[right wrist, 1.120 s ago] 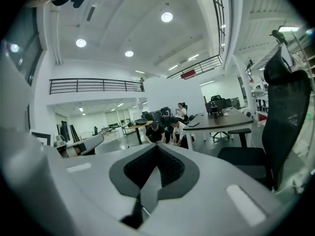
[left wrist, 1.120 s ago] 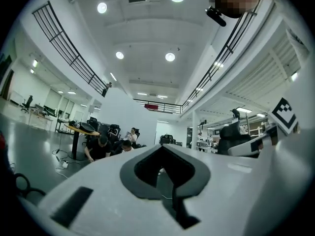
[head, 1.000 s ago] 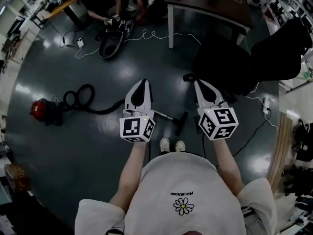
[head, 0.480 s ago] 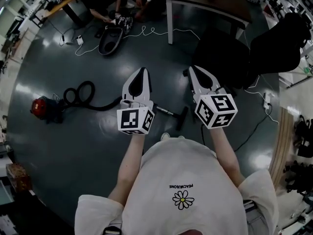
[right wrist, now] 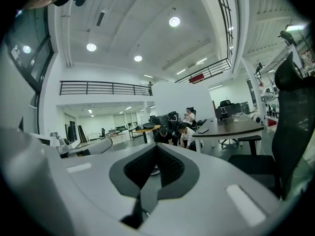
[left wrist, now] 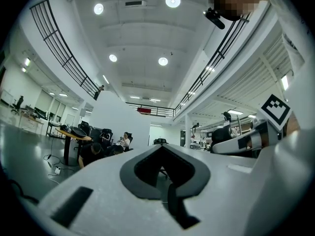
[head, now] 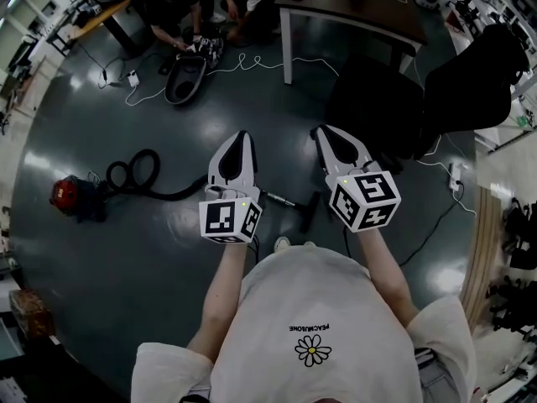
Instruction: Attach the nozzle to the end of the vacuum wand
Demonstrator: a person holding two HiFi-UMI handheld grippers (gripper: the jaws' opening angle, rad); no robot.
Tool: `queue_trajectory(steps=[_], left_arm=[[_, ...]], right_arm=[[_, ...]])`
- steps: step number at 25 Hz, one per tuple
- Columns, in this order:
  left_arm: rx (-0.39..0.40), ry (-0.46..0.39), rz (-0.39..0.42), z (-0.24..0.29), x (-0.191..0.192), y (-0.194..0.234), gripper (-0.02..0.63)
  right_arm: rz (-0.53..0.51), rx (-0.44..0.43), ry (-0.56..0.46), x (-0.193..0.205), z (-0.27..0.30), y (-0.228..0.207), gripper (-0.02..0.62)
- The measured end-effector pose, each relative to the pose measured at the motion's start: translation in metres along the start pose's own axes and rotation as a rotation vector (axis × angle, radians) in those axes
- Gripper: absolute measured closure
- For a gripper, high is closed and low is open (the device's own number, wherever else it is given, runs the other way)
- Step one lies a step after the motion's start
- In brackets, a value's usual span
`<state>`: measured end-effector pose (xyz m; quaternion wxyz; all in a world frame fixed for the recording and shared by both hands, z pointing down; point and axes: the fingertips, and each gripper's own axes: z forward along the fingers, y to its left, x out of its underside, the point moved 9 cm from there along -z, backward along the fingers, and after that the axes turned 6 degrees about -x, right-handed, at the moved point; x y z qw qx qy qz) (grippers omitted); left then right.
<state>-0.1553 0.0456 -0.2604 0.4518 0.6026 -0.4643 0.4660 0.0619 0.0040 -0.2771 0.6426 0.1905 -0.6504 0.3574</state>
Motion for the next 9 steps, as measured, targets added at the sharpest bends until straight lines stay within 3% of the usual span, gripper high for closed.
queue_trajectory(steps=[9], left_arm=[[0.011, 0.013, -0.01, -0.0011, 0.0053, -0.003, 0.603]], right_arm=[[0.005, 0.032, 0.013, 0.0064, -0.0101, -0.0057, 0.589]])
